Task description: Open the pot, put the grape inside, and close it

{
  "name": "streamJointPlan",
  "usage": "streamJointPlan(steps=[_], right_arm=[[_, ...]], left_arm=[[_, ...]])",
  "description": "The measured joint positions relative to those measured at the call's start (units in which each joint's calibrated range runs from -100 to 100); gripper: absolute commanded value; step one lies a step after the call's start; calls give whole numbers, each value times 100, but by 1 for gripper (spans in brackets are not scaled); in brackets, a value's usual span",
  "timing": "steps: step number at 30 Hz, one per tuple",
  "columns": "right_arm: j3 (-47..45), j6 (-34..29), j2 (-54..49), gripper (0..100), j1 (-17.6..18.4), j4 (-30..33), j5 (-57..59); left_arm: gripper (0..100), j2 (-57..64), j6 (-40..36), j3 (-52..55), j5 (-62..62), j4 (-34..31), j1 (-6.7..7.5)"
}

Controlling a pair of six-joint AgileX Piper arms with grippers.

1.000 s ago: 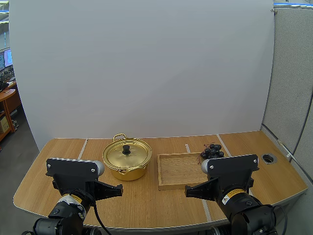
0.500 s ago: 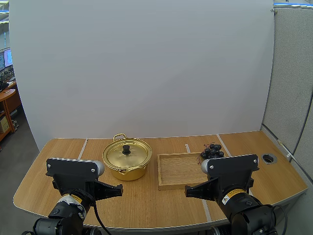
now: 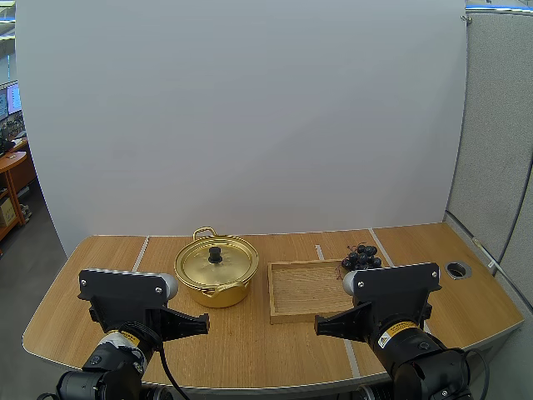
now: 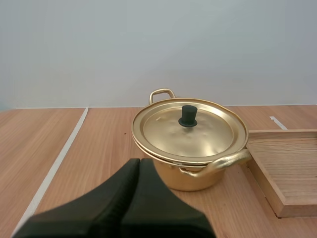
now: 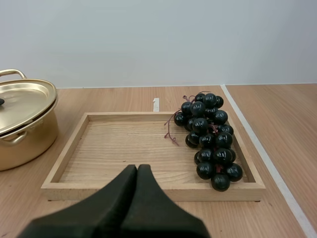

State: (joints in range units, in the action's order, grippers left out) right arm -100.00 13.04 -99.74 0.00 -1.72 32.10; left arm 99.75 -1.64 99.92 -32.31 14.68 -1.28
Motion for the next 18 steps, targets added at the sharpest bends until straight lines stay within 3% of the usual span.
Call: streamJointPlan(steps=[18], right_arm=[[979,-29,0,0,0,515,893]], left_arm=[[0,0,9,-1268,-1001,-319,0]])
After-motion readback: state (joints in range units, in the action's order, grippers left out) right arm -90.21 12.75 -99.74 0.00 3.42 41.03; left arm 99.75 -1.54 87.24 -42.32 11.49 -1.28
